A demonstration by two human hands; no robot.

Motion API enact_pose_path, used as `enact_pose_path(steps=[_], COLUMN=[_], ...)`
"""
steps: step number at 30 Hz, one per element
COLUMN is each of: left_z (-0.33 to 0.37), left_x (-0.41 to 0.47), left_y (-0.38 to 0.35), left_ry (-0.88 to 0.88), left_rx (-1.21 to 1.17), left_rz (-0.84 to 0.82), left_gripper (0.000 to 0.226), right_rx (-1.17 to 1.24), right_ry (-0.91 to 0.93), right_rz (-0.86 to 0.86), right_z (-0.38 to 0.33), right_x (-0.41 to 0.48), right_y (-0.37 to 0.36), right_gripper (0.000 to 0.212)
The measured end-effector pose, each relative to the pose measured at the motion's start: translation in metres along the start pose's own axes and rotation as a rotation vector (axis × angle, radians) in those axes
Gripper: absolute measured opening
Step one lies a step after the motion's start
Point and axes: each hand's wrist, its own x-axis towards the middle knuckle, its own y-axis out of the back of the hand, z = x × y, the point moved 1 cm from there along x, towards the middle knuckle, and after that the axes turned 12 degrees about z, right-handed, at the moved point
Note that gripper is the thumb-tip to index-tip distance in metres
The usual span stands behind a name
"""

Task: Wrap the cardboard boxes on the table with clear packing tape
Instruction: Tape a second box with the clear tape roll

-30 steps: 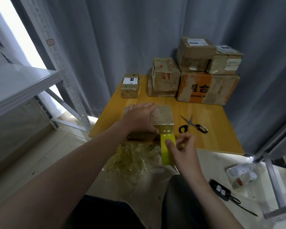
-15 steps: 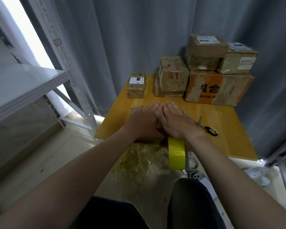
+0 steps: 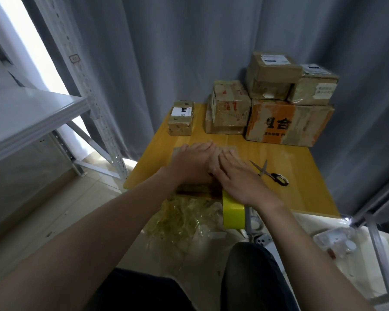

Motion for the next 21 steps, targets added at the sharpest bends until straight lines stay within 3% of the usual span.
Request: enact_pose_path(steps=[5,8,10,12,15,18,21], left_z=[0.004,-0.003,-0.011,-0.017,-0.027,-0.037,-0.045], left_x=[0.013,0.03,0.041,0.047,0.051,0.052,0.053], left_y=[0.016,0.027,0.031,0.036,0.034,0.033,0.034], left_ry=[0.053,0.169,0.218,0.224,0.275,0.297,0.309], left_rx=[0.001,-0.217,-0.352,-0.386,-0.424,-0.459,-0.424], left_rz=[-0.149,-0.222,-0.316,-0.389,-0.456,-0.49,-0.404], left_gripper=[0.115,0.075,0.052,0.052,0.064,0.065,0.059], right_rx=[0.358,0.423,0.488,0.626,0.882,0.944,0.915], right_ry=[-0.018,-0.126,-0.247,-0.356,-0.351,-0.3,-0.313], right_rz=[0.07,0.289,0.347,0.337,0.364,0.386,0.41], right_z=[0.008,0.006,0.005,0.008,0.011,0.009,0.007], right_x=[-0.038,-0.052,-0.06,-0.066,-0.071,-0.065,-0.042], right_y=[0.011,0.021,0.027,0.033,0.035,0.035,0.035], right_gripper=[0.07,0.073,0.074,0.061,0.017,0.011,0.011])
